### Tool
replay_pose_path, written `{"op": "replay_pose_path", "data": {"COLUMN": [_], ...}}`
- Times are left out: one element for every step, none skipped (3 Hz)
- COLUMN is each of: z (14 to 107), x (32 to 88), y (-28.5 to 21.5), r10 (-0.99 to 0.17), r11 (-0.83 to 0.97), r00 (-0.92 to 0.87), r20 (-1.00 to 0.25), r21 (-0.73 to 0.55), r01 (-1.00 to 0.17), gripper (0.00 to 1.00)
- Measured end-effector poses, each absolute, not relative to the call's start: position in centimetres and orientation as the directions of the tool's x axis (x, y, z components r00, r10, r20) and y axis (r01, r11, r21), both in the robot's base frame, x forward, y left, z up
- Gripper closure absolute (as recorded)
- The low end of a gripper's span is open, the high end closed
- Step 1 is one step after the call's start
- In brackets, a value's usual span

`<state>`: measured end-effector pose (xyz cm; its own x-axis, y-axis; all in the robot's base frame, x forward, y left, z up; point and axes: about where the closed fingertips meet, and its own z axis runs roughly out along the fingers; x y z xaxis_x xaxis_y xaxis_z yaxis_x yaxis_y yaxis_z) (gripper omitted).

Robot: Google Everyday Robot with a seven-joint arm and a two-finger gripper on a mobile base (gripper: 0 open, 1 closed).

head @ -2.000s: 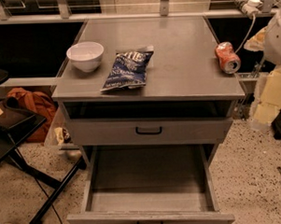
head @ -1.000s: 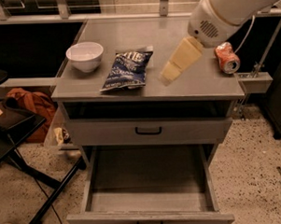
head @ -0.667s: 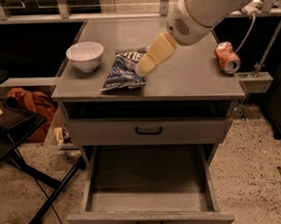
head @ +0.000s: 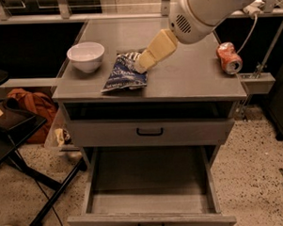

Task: Place blue chip bag into middle drawer

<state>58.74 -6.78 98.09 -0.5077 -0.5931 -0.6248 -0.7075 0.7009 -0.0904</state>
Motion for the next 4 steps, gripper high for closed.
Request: {"op": "replay_pose_path", "data": {"z": [96.3, 92.4, 88.8, 86.3], "x": [59.5, 61.4, 63.6, 65.8], "y": [-5.9, -2.8, -0.2, 2.0], "r10": [-0.551, -0.485, -0.386, -0.288], "r11": [0.725, 0.751, 0.785, 0.813], "r00": [-0.539, -0.586, -0.639, -0.666], "r20": [-0.637, -0.649, -0.665, -0.688], "r21": [-0.045, 0.034, 0.127, 0.191], "r01": [-0.687, -0.659, -0.606, -0.549], "gripper": [0.0, 0.0, 0.0, 0.0]}}
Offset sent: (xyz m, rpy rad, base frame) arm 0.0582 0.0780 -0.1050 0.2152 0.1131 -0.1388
